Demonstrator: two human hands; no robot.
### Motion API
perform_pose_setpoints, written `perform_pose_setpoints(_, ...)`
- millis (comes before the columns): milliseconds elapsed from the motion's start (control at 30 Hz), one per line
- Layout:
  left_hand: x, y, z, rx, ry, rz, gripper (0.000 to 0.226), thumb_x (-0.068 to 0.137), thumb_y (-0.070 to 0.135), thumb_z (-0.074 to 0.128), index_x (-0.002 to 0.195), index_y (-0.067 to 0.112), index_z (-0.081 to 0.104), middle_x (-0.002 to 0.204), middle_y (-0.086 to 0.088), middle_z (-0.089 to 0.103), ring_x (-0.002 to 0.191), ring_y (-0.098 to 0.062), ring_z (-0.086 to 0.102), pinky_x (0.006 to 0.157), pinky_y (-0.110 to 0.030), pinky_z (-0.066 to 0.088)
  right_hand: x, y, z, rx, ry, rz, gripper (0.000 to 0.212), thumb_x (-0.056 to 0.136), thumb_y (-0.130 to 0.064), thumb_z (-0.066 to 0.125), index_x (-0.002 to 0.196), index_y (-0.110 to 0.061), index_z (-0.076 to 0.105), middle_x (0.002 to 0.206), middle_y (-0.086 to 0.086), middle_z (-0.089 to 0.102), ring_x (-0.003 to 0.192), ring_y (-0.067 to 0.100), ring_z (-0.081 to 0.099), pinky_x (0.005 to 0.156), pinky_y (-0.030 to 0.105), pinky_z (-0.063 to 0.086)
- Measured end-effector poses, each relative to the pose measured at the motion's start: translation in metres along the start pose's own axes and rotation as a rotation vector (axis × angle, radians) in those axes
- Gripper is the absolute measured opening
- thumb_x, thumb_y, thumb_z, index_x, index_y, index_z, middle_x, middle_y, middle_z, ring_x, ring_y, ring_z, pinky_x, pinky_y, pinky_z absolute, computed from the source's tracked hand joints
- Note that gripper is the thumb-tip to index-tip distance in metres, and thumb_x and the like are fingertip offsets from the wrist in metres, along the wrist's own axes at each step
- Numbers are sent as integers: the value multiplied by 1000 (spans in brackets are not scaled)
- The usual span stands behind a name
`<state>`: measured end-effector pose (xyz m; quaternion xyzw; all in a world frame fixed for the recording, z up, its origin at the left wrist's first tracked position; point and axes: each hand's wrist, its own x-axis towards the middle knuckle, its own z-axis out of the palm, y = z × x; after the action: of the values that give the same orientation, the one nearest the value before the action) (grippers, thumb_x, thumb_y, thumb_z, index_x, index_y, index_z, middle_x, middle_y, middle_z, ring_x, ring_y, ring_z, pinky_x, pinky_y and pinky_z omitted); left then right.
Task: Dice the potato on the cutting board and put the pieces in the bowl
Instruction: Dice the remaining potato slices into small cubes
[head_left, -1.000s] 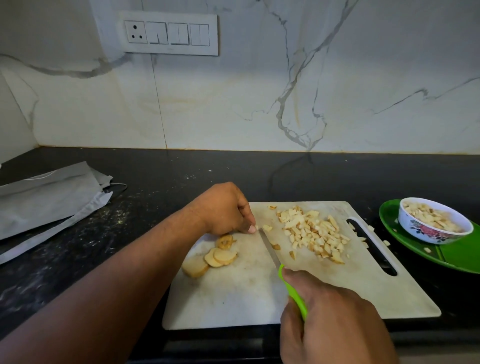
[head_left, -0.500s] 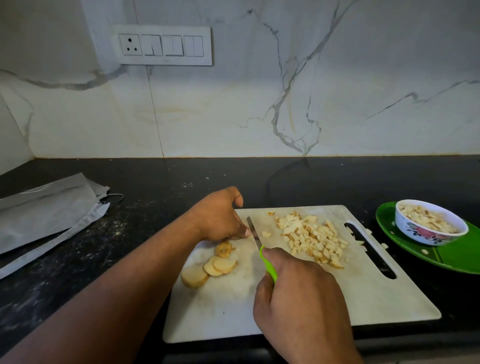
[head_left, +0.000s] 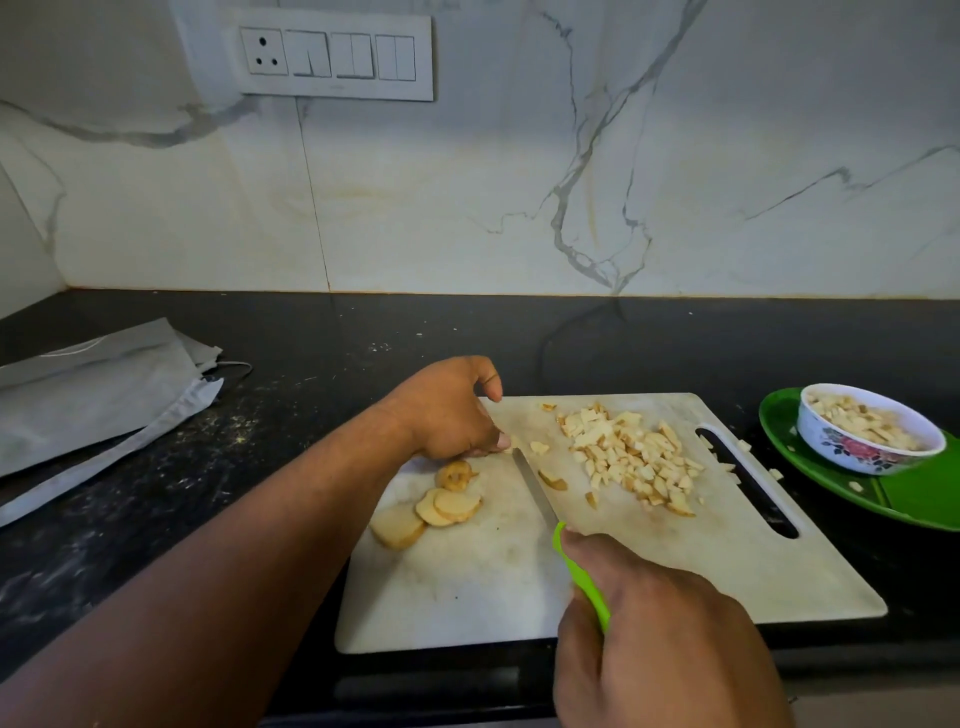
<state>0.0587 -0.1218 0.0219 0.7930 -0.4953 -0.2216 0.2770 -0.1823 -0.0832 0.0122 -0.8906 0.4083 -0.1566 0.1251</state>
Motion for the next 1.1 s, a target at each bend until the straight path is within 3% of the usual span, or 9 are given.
perform_pose_setpoints(133, -3, -1, -8, -264, -64, -1, 19, 97, 6, 71, 108, 19, 63, 84, -8, 79, 66, -11, 69, 65, -24, 60, -3, 1, -5, -7, 68, 8, 54, 93, -51, 41, 144, -54, 24, 90, -16, 52, 106, 4, 57, 87, 14, 42)
perform_pose_setpoints(200, -3, -3, -15, -331, 4, 19, 11, 98, 7, 69, 107, 12, 66, 80, -10, 78, 64, -16, 68, 63, -24, 60, 1, -6, -2, -7, 106, -10, 53, 93, -49, 40, 145, -50, 27, 94, -16, 58, 102, 6, 59, 84, 16, 43)
perform_pose_setpoints(367, -1, -15, -37, -225, 158, 103, 13, 93, 22, 78, 96, 12, 70, 62, 1, 68, 60, -13, 65, 63, -27, 57, 22, -27, 18, 25, 131, -109, 40, 93, -39, 44, 133, -37, 44, 91, -9, 63, 80, 12, 58, 70, 23, 45)
perform_pose_setpoints(500, -6, -23, -51, -18, -125, 116, 20, 89, 27, 82, 104, 20, 71, 62, 6, 68, 62, -9, 65, 72, -29, 55, 27, -20, 18, 5, 146, -75, 38, 92, -39, 45, 130, -39, 44, 78, -10, 55, 70, 10, 50, 63, 22, 40)
perform_pose_setpoints(633, -17, -19, -63, 148, -303, 136, 35, 78, 31, 91, 106, 28, 70, 83, 4, 76, 75, -6, 71, 86, -31, 51, 17, 1, 7, -18, 187, 41, 40, 91, -43, 46, 131, -46, 42, 78, -13, 51, 72, 11, 47, 69, 23, 45)
perform_pose_setpoints(767, -35, 2, -59, 230, -456, 191, 53, 63, 27, 99, 107, 33, 70, 99, 0, 72, 63, 5, 59, 63, -11, 44, 10, -2, 7, -50, 195, 17, 44, 92, -46, 44, 136, -49, 35, 78, -15, 47, 74, 8, 45, 70, 20, 41)
perform_pose_setpoints(833, -41, 10, -50, 292, -533, 194, 61, 59, 24, 101, 109, 34, 67, 101, 1, 68, 61, 4, 56, 57, -10, 43, 11, -8, 11, -27, 185, -38, 46, 93, -48, 42, 138, -49, 32, 85, -17, 55, 79, 7, 52, 73, 19, 44)
perform_pose_setpoints(967, -42, 17, -38, 421, -496, 185, 56, 61, 27, 100, 105, 35, 68, 93, 9, 60, 71, -5, 56, 66, -21, 44, 17, -4, 11, -26, 156, -63, 45, 93, -47, 42, 137, -48, 37, 94, -17, 63, 86, 8, 58, 76, 22, 49)
perform_pose_setpoints(1100, -39, 15, -40, 407, -456, 196, 31, 77, 29, 91, 104, 34, 77, 89, 12, 67, 68, 5, 58, 64, -10, 42, 24, 17, 6, -31, 195, -23, 43, 90, -47, 47, 133, -50, 44, 76, -18, 49, 71, 8, 47, 67, 23, 43)
